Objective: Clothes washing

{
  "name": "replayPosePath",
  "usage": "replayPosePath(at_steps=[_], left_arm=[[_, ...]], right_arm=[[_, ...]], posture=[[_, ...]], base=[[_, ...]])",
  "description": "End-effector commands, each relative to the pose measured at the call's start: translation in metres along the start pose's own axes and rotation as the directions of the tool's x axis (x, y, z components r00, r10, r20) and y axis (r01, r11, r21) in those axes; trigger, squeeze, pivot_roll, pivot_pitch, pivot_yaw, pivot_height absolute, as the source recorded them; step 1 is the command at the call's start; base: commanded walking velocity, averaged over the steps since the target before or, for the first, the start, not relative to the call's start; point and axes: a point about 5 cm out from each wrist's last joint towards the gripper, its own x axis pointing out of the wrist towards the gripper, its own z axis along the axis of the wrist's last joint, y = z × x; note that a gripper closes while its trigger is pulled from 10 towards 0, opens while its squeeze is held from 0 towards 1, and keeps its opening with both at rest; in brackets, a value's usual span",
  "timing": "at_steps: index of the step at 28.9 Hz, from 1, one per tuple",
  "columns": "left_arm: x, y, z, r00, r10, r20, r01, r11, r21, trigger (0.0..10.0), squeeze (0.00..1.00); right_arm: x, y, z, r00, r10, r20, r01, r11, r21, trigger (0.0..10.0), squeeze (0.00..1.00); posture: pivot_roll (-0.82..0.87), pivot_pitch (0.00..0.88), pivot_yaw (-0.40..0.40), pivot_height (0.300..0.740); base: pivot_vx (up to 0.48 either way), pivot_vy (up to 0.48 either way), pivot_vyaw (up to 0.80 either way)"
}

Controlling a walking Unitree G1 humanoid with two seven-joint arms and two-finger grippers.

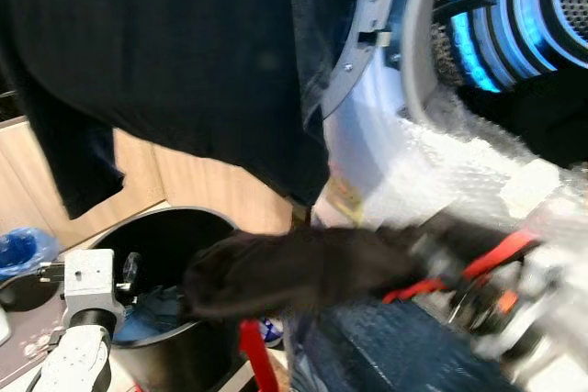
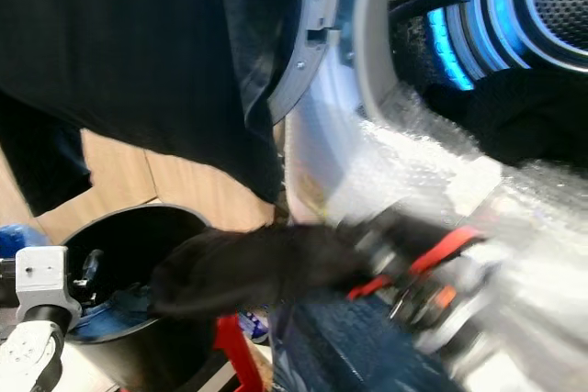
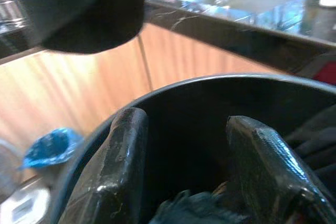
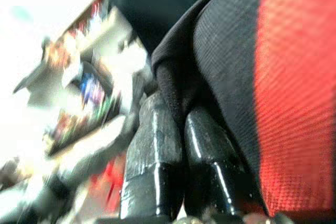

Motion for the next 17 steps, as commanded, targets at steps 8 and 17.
replayPosePath(at_steps=[8,17], left_arm=[[-0.003,0.008,-0.011,1.0,0.029,-0.007,-0.029,1.0,-0.001,10.0,0.0],[-0.008,0.013,-0.016,0.999,0.045,-0.009,-0.045,0.999,0.007,10.0,0.0]], right_arm=[[-0.067,-0.019,-0.075,0.83,-0.147,-0.538,0.15,0.988,-0.038,0.0,0.0],[-0.111,-0.037,-0.15,0.458,-0.258,-0.851,0.242,0.957,-0.16,0.0,0.0]], posture=[[0.12,0.0,-0.042,0.74],[0.13,0.0,-0.039,0.74]], base=[[0.0,0.0,0.0],[0.0,0.0,0.0]])
